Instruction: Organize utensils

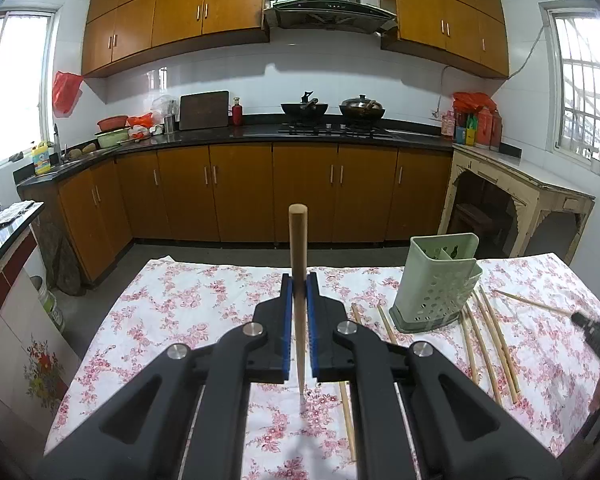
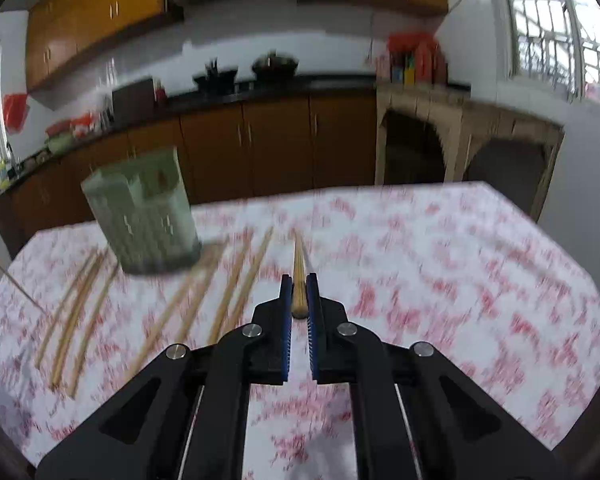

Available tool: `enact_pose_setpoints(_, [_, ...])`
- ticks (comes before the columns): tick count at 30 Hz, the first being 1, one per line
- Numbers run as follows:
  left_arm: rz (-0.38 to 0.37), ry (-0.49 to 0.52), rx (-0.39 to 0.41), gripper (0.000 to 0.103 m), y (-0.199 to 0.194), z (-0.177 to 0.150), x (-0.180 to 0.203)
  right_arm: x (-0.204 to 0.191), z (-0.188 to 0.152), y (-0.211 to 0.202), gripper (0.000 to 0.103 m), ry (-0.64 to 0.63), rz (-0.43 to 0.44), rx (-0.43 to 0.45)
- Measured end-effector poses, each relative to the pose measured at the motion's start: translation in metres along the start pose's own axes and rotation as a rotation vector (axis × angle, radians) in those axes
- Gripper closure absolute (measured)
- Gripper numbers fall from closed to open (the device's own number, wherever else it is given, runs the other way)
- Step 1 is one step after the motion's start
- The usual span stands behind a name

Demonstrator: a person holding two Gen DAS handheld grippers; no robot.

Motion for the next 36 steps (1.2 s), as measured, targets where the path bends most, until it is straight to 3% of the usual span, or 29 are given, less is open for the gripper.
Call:
enact_pose_setpoints(3, [-0.003,0.001,0.006,0.095,-0.002,0.001,-0.001,-0.002,0.023,-0.010,0.096,0.001,0.001,0.079])
enact_pose_setpoints(9, [-0.015,0.004,0.026,0.095,-0.007,0.004,0.002,-0.005,0.052,-0.020,0.096,0.008,0.012,0.154])
enact_pose_setpoints(23, [-0.038,0.009,0.043,0.095,-0.011,0.013,0.007,-0.022,0.085,-0.025,0.096,0.011,0.054,0.155])
enact_pose_setpoints(30, [-0.094,0.009,0.108,0.095,-0.033,0.058,0.023,-0.045,0.145,-0.049,0.096,-0.012,0.111,0.202])
enact_pose_setpoints(36, [-0.193,-0.001,0.179,0.095,-0.052,0.124,0.058,-0.073,0.194,-0.063,0.096,-0.028,0.202,0.231])
Point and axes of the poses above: each gripper's, at about its wrist camera, not at the fingertips, and y roughly the way its jaws point, x to its right, z to its top, the point moved 6 cm from there along y, roughly the way its jaws point, and after that the axes turned 6 degrees about z, right-handed, at the moved point
